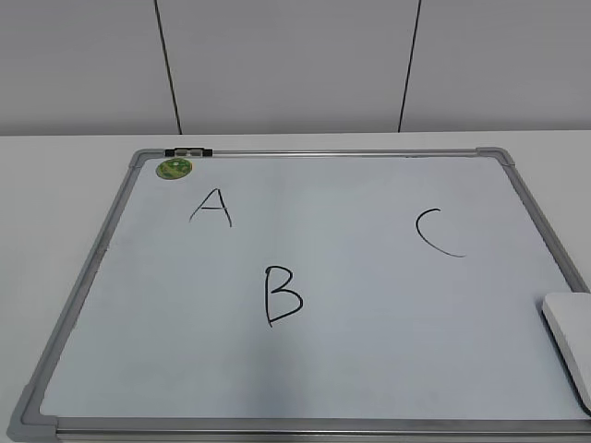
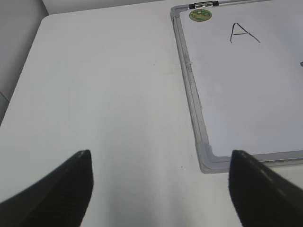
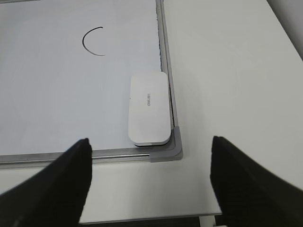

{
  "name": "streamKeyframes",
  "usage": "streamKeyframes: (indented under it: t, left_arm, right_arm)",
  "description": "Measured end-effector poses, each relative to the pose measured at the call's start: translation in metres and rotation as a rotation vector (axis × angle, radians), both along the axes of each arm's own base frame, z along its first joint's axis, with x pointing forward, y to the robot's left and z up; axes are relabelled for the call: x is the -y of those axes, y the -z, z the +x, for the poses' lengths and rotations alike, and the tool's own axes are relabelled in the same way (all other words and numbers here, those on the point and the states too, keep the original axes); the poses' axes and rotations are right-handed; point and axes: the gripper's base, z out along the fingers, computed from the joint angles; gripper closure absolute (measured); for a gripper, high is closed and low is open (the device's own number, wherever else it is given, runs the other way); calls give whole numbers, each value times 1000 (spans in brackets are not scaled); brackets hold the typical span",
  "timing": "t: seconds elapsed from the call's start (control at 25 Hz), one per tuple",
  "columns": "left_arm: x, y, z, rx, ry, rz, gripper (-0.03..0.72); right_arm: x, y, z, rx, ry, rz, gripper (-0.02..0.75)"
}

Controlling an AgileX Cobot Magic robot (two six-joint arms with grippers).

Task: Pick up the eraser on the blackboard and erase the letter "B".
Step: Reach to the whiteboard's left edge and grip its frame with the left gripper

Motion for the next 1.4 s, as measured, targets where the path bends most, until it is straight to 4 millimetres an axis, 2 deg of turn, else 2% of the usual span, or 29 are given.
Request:
streamKeyframes:
  t: [0.92,1.12,1.24,1.4]
  left_arm:
    - [0,0,0,-1,1,-1,59]
    - [2,-12,0,61,13,-21,64]
    - [2,-23,10,88,14,-30,66]
    - [4,-30,42,38,22,-66,67]
  right_arm:
    - [0,0,0,0,0,0,157]
    - [0,0,0,0,0,0,157]
    - [0,0,0,0,0,0,157]
    - [0,0,0,0,0,0,157]
